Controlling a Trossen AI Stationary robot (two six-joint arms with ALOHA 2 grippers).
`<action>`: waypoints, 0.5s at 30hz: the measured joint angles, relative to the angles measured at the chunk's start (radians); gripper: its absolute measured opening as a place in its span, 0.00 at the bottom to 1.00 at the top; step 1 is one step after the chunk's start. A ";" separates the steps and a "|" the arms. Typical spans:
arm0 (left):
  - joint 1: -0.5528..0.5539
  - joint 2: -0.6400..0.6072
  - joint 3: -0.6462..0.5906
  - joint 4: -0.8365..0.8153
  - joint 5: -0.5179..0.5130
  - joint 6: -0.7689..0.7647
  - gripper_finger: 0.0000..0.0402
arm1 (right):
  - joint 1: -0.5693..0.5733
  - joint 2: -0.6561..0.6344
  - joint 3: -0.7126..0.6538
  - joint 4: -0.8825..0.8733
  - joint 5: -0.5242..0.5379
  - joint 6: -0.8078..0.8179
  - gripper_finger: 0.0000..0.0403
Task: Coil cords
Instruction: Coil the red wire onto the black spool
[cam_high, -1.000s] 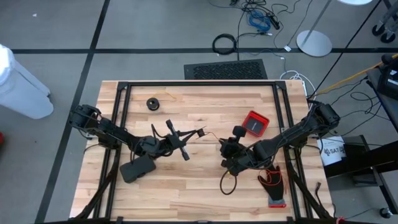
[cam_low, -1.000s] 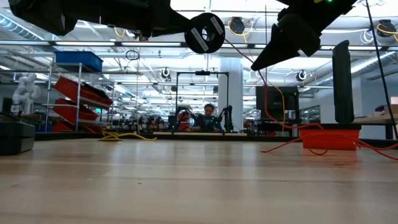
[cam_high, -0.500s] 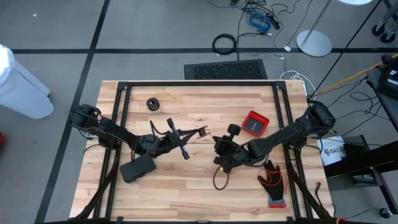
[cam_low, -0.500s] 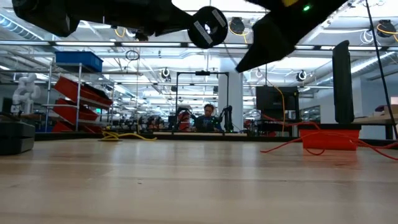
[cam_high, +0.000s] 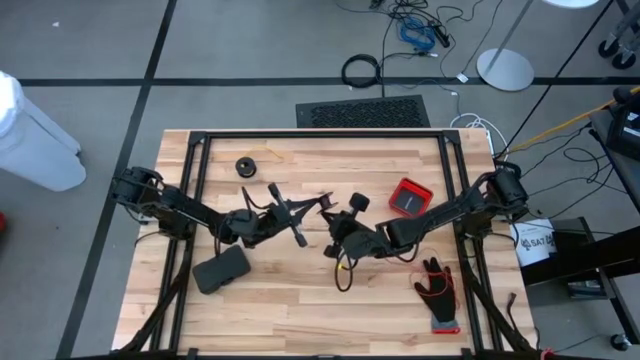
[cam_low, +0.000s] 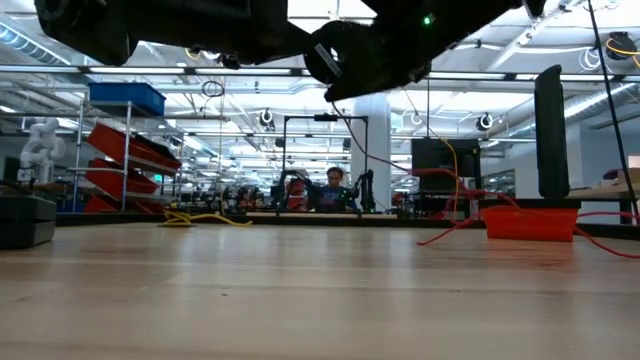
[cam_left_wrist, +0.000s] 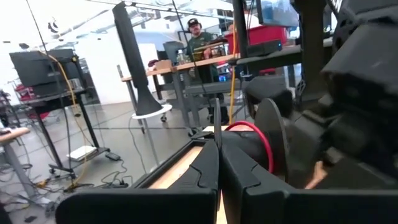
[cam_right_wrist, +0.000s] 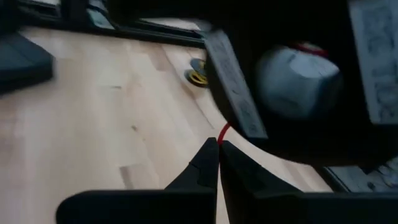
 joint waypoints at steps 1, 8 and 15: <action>0.000 0.000 0.000 0.000 -0.003 0.010 0.00 | 0.000 0.000 0.005 0.000 -0.004 -0.001 0.00; 0.000 0.007 0.000 -0.001 -0.008 0.063 0.00 | -0.004 0.000 0.037 0.000 -0.029 0.015 0.00; 0.002 0.049 0.002 0.003 -0.047 0.144 0.00 | -0.012 0.000 0.073 -0.002 -0.064 0.002 0.00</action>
